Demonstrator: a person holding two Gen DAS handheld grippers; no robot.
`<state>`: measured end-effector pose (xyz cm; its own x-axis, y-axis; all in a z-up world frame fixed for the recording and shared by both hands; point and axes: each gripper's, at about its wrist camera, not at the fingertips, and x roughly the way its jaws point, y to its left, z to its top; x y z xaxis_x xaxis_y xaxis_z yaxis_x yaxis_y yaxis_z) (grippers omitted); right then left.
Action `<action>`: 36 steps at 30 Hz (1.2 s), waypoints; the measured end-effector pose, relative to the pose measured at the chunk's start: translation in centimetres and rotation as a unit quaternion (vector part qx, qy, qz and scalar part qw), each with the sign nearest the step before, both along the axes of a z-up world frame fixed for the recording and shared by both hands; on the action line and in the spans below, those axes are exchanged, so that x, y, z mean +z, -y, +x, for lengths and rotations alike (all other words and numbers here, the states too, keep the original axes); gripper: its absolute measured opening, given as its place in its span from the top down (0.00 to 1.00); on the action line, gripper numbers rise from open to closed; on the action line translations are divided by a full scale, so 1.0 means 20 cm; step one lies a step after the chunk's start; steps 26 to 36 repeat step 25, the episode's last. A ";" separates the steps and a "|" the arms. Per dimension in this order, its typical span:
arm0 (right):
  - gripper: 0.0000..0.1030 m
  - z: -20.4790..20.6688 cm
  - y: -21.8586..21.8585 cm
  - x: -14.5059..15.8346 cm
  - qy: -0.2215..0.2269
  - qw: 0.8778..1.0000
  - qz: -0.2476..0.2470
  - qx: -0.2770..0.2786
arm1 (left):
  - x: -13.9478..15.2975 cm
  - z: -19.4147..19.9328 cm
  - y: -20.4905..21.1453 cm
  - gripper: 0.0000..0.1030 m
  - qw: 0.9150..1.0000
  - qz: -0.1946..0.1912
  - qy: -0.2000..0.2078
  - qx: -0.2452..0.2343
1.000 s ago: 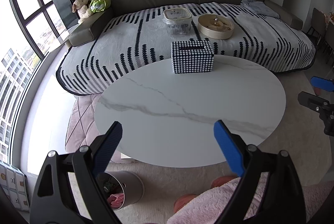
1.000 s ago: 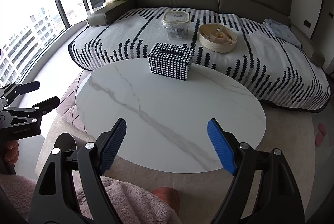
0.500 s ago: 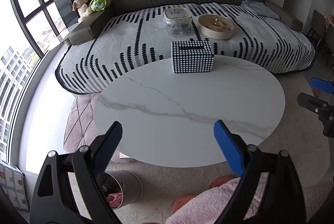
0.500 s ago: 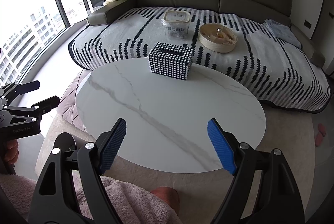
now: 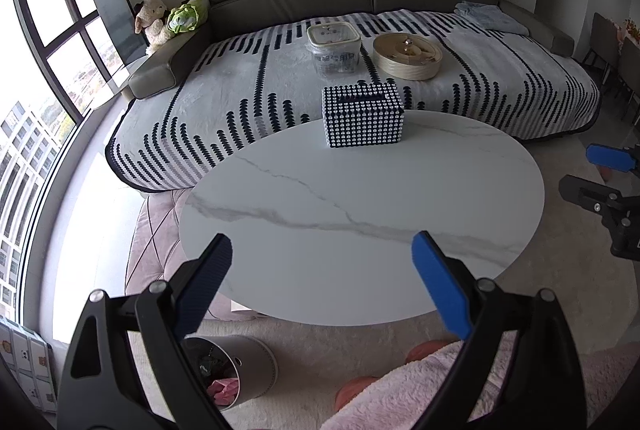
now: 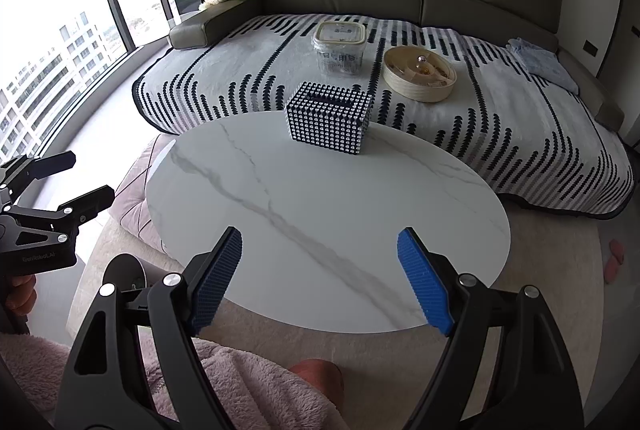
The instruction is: Collect trash
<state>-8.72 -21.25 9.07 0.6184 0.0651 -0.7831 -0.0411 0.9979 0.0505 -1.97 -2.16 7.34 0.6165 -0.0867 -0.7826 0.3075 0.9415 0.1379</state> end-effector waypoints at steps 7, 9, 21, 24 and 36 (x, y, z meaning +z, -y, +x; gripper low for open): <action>0.25 0.00 0.00 0.00 0.003 1.000 0.000 -0.001 | 0.02 0.01 0.01 0.11 1.000 -0.015 0.006 -0.005; 0.25 0.00 0.02 0.00 0.005 1.000 0.001 -0.003 | 0.03 0.02 0.00 0.11 1.000 -0.019 0.007 -0.002; 0.25 -0.01 0.07 0.02 0.010 1.000 0.005 -0.009 | 0.01 0.04 0.00 0.11 1.000 -0.012 -0.002 0.014; 0.25 -0.01 0.08 0.02 0.011 1.000 0.004 -0.010 | 0.01 0.03 0.00 0.11 1.000 -0.011 -0.003 0.013; 0.25 -0.01 0.08 0.02 0.011 1.000 0.004 -0.011 | 0.01 0.02 -0.01 0.11 1.000 -0.009 -0.001 0.013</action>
